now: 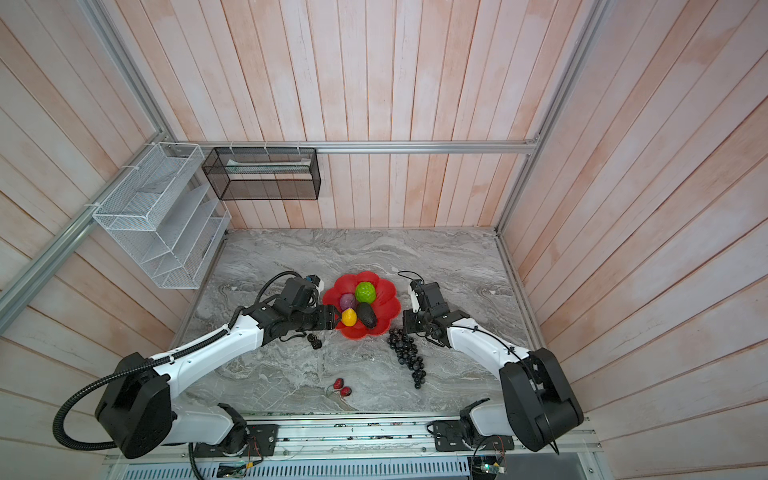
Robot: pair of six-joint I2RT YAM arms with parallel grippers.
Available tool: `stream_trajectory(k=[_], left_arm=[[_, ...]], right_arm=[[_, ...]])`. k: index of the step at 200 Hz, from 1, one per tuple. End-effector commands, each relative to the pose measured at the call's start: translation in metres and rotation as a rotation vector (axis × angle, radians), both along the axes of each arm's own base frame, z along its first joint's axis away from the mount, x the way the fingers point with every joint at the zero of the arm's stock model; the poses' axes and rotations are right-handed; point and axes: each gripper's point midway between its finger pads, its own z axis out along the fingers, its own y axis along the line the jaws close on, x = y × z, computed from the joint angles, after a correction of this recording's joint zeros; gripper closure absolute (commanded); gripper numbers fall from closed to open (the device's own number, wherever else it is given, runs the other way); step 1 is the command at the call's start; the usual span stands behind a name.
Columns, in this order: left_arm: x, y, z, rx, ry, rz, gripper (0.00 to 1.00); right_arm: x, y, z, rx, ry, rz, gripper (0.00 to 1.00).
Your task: Place and organize the fake fruits in the fruit bowl
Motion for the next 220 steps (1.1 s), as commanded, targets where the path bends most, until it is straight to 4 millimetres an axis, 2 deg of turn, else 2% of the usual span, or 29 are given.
stream_trajectory(k=[1, 29, 44, 51, 63, 95, 121, 161, 220], left_arm=[[0.005, 0.003, 0.009, -0.002, -0.026, 0.016, 0.25], [0.005, 0.002, 0.01, -0.005, -0.029, 0.016, 0.25], [0.005, 0.002, 0.01, -0.008, -0.028, 0.015, 0.25], [0.005, 0.001, 0.011, -0.01, -0.03, 0.015, 0.25], [0.005, 0.002, 0.011, -0.009, -0.03, 0.014, 0.25], [0.004, 0.003, 0.013, -0.009, -0.033, 0.019, 0.25], [0.003, 0.004, 0.012, -0.011, -0.031, 0.023, 0.25], [0.005, 0.002, 0.013, -0.01, -0.03, 0.02, 0.25], [0.005, 0.001, 0.012, -0.012, -0.026, 0.017, 0.25]], right_arm=[[-0.004, -0.009, 0.008, -0.01, -0.03, -0.042, 1.0], [-0.005, -0.02, 0.01, -0.016, -0.051, -0.103, 1.0], [-0.007, -0.018, 0.006, 0.036, -0.021, -0.103, 1.0], [-0.008, -0.019, 0.003, 0.068, 0.008, -0.105, 0.89], [-0.01, -0.016, -0.002, 0.123, 0.048, -0.079, 0.77], [-0.015, -0.014, -0.013, 0.265, 0.115, -0.043, 0.61], [-0.019, -0.011, -0.017, 0.394, 0.155, -0.011, 0.6], [-0.024, 0.001, -0.025, 0.477, 0.199, 0.033, 0.59], [-0.021, 0.004, -0.032, 0.503, 0.217, 0.035, 0.63]])
